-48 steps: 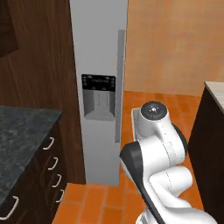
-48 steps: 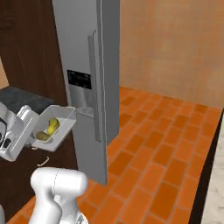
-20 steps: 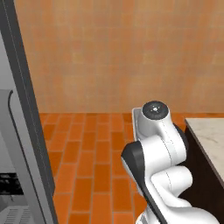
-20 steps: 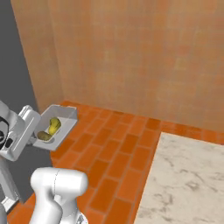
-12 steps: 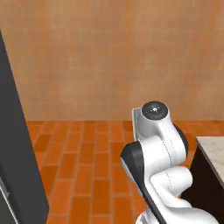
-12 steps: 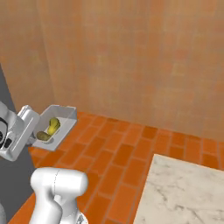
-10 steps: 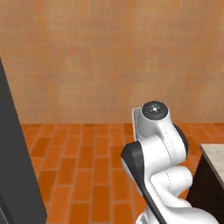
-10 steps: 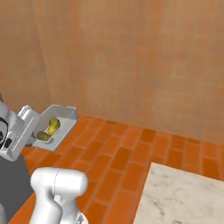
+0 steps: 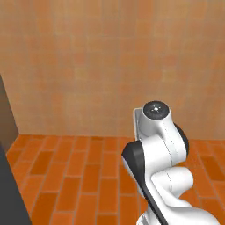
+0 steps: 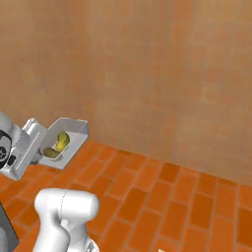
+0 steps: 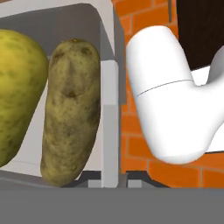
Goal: Take the meat container that has the shrimp and place it on the second highest rack of the freezer. Then take the vegetable container that has the potato and cucumber and place it on the highest rack of the freezer.
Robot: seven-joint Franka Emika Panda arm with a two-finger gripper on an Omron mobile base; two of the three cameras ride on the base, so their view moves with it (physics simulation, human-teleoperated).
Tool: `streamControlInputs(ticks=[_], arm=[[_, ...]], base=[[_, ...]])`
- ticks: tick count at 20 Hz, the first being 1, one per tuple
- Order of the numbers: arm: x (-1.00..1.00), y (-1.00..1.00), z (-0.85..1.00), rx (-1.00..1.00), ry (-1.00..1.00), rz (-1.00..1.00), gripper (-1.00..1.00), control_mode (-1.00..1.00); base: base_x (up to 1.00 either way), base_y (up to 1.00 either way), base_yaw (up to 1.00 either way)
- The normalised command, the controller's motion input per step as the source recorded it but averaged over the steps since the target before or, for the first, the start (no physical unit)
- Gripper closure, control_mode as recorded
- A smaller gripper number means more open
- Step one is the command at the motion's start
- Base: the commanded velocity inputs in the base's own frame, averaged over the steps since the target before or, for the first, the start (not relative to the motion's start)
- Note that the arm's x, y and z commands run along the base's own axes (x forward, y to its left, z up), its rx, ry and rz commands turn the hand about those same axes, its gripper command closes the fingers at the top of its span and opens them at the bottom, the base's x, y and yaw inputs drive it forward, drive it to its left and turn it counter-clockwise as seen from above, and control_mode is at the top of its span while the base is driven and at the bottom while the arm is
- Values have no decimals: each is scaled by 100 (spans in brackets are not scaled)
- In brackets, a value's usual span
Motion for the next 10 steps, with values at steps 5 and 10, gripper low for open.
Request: streamControlInputs(ticks=[5, 10], arm=[[0, 0, 0, 0, 0, 0, 100, 100], [0, 0, 0, 0, 0, 0, 100, 100]], base=[[11, -6, 86], [-52, -22, 81]])
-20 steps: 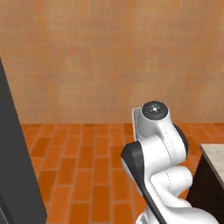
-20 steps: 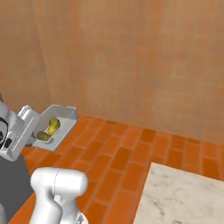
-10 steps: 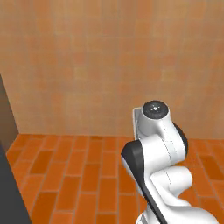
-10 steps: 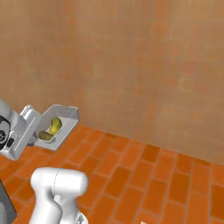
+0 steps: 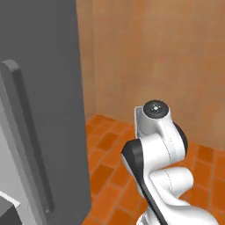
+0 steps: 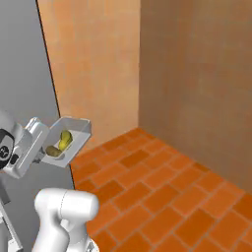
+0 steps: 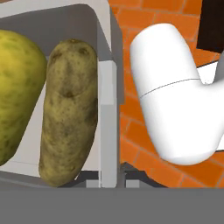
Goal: Take the meat container that has the shrimp and place it on the second highest rack of the freezer. Then take the vegetable container that has the potato and cucumber and place it on the highest rack of the freezer.
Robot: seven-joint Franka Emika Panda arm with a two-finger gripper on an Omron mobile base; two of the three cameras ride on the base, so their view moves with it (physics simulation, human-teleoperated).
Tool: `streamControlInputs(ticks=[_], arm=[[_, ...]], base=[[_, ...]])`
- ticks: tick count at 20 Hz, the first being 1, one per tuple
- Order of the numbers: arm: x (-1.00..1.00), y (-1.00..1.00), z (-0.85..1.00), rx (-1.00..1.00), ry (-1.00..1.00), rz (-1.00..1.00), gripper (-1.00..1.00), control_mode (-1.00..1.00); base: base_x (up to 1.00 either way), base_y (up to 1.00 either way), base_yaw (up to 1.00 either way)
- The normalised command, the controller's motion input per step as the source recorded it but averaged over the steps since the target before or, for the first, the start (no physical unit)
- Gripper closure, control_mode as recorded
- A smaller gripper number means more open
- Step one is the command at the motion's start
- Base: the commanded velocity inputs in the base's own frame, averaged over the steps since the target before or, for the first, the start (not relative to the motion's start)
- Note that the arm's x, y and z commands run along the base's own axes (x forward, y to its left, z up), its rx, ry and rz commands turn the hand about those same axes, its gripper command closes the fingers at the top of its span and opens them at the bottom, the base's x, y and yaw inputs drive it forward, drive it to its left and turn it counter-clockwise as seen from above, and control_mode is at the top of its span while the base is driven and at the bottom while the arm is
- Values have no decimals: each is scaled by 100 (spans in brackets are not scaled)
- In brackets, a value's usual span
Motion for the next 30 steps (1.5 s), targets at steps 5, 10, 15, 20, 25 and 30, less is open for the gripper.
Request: streamControlInputs(ticks=[5, 10, 15, 20, 25, 30], arm=[[0, 0, 0, 0, 0, 0, 100, 100], [0, 0, 0, 0, 0, 0, 100, 100], [0, 0, 0, 0, 0, 0, 100, 100], [0, 0, 0, 0, 0, 0, 100, 100], [0, 0, 0, 0, 0, 0, 100, 100], [0, 0, 0, 0, 0, 0, 100, 100]], base=[[-60, -29, 79], [-43, -31, 80], [13, -85, 48], [12, -57, 51], [11, 28, 71], [67, 11, 40]])
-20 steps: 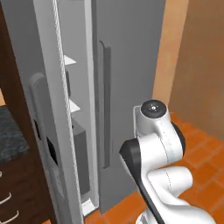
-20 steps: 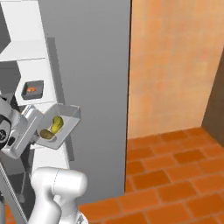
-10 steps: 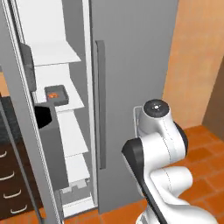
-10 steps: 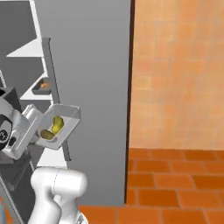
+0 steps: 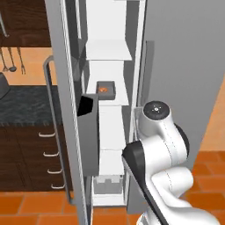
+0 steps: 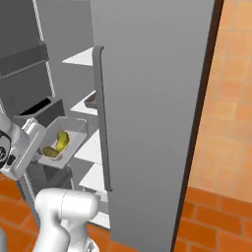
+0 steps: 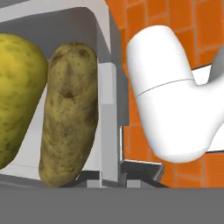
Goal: Take the meat container that has the shrimp and place it on the second highest rack of the freezer. Then take the vegetable container that has the potato and cucumber and place it on the highest rack of the freezer.
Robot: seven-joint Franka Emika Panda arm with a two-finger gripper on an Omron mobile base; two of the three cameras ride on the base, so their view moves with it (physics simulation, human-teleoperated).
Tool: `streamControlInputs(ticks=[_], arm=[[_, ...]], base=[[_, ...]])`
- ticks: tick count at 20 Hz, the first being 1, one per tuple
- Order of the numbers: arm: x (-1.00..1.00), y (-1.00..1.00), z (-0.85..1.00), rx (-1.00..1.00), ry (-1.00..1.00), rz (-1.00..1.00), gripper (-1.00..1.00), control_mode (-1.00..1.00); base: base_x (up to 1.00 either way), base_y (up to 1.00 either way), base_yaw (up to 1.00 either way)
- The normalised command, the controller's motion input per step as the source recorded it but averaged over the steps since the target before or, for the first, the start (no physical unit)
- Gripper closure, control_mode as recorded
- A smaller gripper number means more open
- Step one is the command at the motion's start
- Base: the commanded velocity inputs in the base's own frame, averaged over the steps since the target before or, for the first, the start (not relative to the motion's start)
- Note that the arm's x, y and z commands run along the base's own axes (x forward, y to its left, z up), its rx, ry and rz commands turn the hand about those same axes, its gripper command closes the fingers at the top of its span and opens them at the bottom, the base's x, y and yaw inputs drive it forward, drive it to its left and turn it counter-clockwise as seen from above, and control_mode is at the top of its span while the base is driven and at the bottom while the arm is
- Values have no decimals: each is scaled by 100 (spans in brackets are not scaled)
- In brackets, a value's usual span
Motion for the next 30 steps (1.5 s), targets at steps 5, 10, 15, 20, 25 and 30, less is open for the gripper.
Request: streamControlInputs(ticks=[5, 10, 15, 20, 25, 30], arm=[[0, 0, 0, 0, 0, 0, 100, 100], [0, 0, 0, 0, 0, 0, 100, 100], [0, 0, 0, 0, 0, 0, 100, 100], [-9, 16, 60, 0, -9, 2, 100, -100], [12, 6, 100, -1, -29, 4, 100, -100], [81, 3, 100, 0, -12, 5, 100, -100]], base=[[80, 17, 22], [12, 39, 16], [58, 2, -1], [21, 3, 0], [0, 0, 0], [0, 0, 0]])
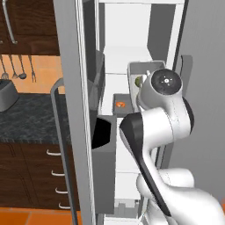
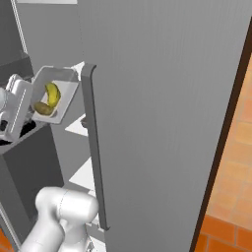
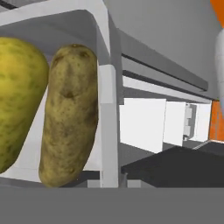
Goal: Take the meat container that has the shrimp and place it on the second highest rack of the freezer. Then take the vegetable container that has the potato and cucumber and place it on the highest rack of the freezer.
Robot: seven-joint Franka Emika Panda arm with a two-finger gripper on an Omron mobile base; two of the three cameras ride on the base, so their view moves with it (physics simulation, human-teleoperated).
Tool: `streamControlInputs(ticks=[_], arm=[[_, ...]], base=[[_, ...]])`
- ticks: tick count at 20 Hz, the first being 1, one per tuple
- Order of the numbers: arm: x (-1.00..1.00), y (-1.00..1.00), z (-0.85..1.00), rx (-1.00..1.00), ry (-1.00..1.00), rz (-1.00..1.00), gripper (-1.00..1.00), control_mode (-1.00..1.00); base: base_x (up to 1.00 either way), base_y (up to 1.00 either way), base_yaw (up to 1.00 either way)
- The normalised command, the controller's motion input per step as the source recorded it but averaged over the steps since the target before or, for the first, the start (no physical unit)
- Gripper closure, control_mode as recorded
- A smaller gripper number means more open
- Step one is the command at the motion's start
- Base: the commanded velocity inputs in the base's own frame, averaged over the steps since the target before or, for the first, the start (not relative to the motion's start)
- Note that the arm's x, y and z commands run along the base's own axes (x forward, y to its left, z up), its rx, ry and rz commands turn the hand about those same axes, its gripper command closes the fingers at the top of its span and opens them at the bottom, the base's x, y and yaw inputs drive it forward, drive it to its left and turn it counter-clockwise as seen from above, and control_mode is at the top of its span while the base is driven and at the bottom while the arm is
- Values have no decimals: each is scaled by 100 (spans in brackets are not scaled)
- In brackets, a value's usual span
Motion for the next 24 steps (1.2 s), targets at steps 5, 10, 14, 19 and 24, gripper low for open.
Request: streamControlInputs(ticks=[5, 10, 14, 19, 24], arm=[[100, 3, 92, -1, -1, 1, 100, -100], [100, 0, 38, -3, 1, 0, 100, -100], [100, 0, -35, -4, 12, -1, 100, -100], [100, -18, -6, -1, 4, -1, 100, -100], [100, -11, -12, -1, 8, 0, 100, -100]], base=[[0, 0, 0], [0, 0, 0], [0, 0, 0], [0, 0, 0], [0, 0, 0]])
